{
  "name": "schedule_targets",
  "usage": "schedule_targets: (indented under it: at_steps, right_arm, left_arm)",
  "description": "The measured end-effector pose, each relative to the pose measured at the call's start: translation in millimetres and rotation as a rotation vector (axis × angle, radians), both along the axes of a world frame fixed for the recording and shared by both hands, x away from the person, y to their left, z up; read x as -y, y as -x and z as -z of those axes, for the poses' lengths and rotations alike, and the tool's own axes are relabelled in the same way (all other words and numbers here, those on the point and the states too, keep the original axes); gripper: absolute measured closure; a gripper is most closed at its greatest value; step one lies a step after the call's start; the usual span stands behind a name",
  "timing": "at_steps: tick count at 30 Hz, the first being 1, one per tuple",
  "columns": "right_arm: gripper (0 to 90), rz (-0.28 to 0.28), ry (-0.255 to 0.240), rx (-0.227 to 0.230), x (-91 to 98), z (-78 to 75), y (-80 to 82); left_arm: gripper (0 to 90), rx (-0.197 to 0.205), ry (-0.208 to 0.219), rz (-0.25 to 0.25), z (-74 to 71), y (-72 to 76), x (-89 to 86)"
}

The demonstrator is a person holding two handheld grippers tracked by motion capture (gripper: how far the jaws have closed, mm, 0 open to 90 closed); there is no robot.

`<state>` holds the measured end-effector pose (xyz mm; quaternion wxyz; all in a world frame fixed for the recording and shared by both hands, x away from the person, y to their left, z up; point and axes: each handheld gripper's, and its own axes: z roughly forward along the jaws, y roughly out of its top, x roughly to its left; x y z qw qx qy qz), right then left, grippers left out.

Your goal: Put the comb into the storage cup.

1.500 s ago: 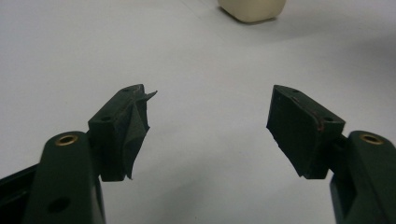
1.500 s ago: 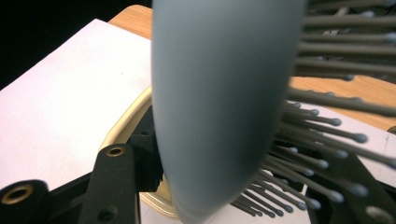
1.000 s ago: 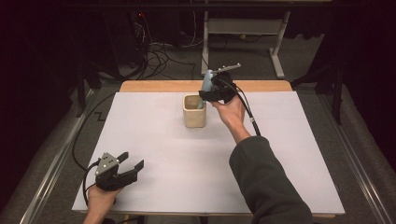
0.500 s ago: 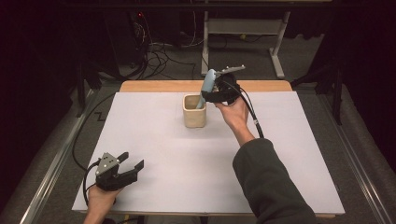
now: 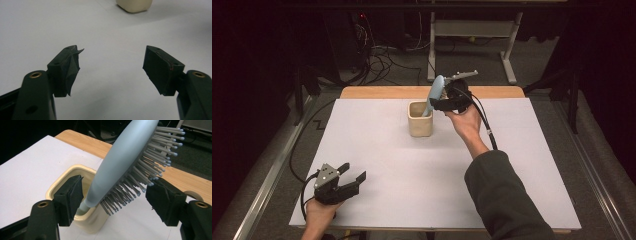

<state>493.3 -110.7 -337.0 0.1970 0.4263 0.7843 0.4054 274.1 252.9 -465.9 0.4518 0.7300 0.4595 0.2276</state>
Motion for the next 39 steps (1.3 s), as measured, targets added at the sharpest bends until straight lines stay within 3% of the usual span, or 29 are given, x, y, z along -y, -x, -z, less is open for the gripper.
schedule_targets:
  at_steps: [39]
  right_arm:
    - [31.6, -0.021, -0.033, 0.053, 26.7, 0.4, 24.8]
  left_arm:
    - [29.8, -0.002, 0.012, -0.01, 0.4, 0.4, -2.1]
